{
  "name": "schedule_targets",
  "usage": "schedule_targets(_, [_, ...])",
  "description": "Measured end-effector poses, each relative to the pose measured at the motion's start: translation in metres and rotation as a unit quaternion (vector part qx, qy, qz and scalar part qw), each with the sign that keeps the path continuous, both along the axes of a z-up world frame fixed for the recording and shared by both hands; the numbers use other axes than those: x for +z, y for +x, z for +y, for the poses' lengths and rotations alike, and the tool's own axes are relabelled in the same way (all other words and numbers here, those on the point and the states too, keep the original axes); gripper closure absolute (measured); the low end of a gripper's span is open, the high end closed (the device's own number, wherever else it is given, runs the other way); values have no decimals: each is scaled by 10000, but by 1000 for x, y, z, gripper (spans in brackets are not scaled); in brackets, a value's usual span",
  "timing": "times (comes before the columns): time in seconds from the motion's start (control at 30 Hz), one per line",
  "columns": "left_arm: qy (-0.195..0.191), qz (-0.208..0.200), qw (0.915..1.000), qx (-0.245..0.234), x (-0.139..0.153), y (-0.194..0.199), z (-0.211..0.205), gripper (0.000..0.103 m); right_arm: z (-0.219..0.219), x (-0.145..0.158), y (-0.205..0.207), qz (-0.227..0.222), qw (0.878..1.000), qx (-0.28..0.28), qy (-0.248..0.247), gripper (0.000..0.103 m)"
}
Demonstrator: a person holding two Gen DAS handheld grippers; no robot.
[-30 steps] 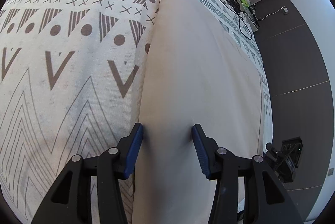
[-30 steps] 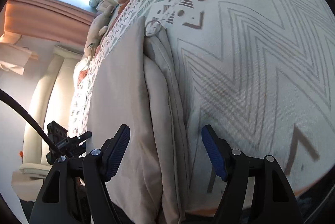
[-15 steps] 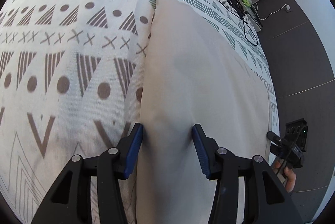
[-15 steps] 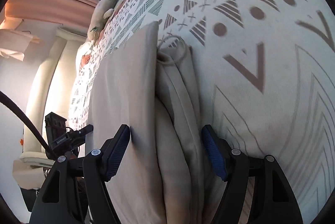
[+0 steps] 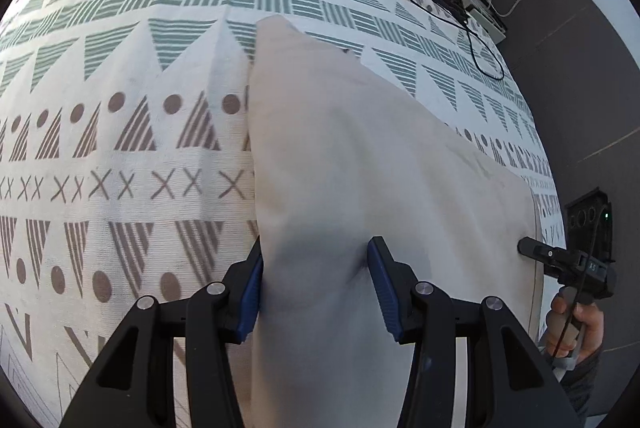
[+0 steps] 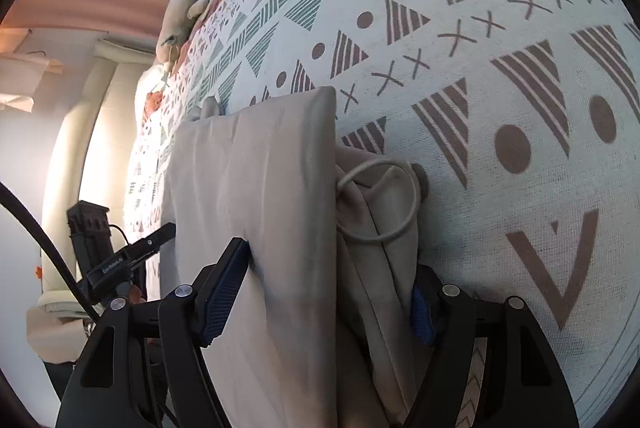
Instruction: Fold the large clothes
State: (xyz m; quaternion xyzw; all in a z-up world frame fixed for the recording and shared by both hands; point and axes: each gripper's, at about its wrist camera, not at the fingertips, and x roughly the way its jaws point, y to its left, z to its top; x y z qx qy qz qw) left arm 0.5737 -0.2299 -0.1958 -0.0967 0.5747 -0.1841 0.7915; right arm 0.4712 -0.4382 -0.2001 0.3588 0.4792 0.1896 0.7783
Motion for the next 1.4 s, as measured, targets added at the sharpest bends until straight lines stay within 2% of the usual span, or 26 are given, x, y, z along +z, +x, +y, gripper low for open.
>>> schedule_targets(0.1, [183, -89, 9998, -82, 3, -2, -12, 54, 2, 2, 2, 102, 9999, -1, -11, 33])
schedule_targets(0.2, [133, -55, 9999, -17, 4, -1, -12, 54, 7, 6, 8, 147, 9998, -22, -91, 34])
schedule_targets(0.27, [73, -29, 10000, 12, 4, -1, -10, 54, 10, 7, 9, 90, 9997, -92, -223, 47])
schedule_targets(0.3, [25, 2, 10000, 39, 4, 0, -8, 54, 8, 7, 5, 68, 9996, -119, -238, 63])
schedule_targets(0.33, [-28, 42, 9999, 95, 3, 1, -6, 54, 5, 5, -1, 28, 9998, -144, -119, 73])
schedule_targets(0.4, [-217, 143, 9994, 235, -1, 4, 1, 54, -2, 1, -11, -165, 9996, -180, 146, 87])
schedule_targets(0.43, [-303, 170, 9990, 279, -3, 5, 2, 54, -3, 1, -15, -265, 9994, -199, 128, 90])
schedule_targets(0.53, [-422, 190, 9984, 326, -9, 10, 6, 54, 0, 1, -25, -463, 9988, -176, -21, 90])
schedule_targets(0.7, [-380, 191, 9986, 303, -16, 20, 5, 54, 1, -11, -23, -380, 9986, -206, 290, 89])
schedule_targets(0.77, [-358, 181, 9988, 294, -17, 24, 4, 54, -2, -16, -20, -255, 9983, -259, 451, 86])
schedule_targets(0.83, [-346, 188, 9988, 306, -19, 27, 4, 54, -3, -20, -18, -102, 9984, -283, 473, 73])
schedule_targets(0.87, [-336, 175, 9988, 308, -19, 29, 4, 54, -5, -21, -17, -40, 9985, -260, 487, 72])
schedule_targets(0.97, [-189, -18, 9996, 215, -13, 27, -1, 69, -1, -17, -15, -72, 9990, -267, 359, 72])
schedule_targets(1.03, [70, -334, 9994, 84, -3, 22, -9, 79, 6, -10, -16, -191, 9993, -281, 142, 78])
schedule_targets(1.07, [158, -445, 9989, 41, 2, 19, -11, 80, 9, -5, -18, -269, 9992, -284, 69, 84])
schedule_targets(1.13, [105, -561, 9984, 59, 11, 16, -9, 85, 16, 6, -24, -428, 9986, -301, -33, 90])
schedule_targets(1.4, [-90, -1092, 9940, 21, 65, -10, 8, 91, 42, 66, -64, -1175, 9924, -323, -196, 92])
